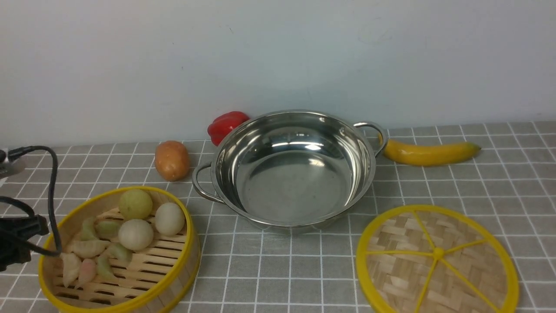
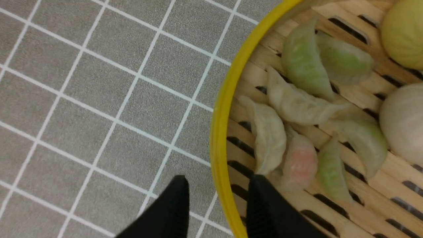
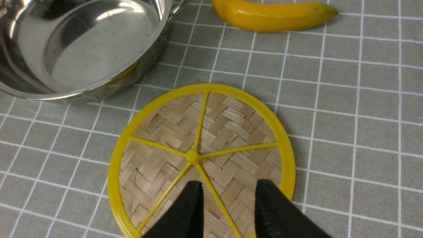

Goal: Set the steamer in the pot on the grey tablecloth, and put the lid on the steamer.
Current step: 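Grasp the rim of the steamer basket holding the buns with the left gripper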

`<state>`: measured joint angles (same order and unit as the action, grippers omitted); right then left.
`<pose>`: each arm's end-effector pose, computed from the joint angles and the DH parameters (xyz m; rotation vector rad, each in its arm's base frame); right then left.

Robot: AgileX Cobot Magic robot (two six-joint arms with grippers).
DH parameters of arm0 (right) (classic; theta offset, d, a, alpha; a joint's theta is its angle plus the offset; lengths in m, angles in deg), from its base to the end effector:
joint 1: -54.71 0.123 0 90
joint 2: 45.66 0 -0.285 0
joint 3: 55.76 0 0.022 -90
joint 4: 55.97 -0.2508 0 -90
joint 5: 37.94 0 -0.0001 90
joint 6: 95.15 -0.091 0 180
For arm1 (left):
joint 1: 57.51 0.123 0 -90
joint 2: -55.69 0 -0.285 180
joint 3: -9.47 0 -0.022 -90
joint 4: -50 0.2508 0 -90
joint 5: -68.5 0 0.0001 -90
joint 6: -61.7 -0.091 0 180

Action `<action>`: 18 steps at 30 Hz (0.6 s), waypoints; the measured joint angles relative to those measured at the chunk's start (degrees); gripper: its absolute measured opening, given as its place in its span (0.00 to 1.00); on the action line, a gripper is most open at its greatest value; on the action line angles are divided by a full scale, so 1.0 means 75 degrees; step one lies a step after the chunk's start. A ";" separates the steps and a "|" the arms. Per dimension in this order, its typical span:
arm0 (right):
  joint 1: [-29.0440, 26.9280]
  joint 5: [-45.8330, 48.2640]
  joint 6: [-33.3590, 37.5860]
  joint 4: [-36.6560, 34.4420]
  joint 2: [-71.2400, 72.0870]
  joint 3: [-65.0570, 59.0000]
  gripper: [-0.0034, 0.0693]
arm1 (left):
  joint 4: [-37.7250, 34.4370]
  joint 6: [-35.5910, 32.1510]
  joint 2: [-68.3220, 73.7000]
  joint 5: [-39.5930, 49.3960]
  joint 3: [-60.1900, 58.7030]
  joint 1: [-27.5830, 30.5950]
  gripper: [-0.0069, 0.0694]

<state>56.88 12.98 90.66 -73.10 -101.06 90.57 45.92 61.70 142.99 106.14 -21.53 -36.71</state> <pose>0.1461 0.0264 0.3170 -0.0419 2.4184 0.3378 0.2397 0.0868 0.2251 -0.5537 2.6618 0.0303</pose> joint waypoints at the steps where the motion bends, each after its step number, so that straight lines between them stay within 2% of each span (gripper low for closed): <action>1: 0.0000 0.0000 0.0019 -0.0021 0.0000 0.0000 0.38 | 0.0000 0.0000 0.0150 -0.0037 0.0081 0.0000 0.41; 18: 0.0000 0.0033 0.0056 -0.0084 -0.0006 0.0000 0.38 | -0.0031 0.0000 0.2402 -0.0920 0.0402 0.0000 0.40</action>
<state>56.88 13.23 91.08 -73.73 -101.11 90.57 45.69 61.70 161.00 99.25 -18.52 -36.71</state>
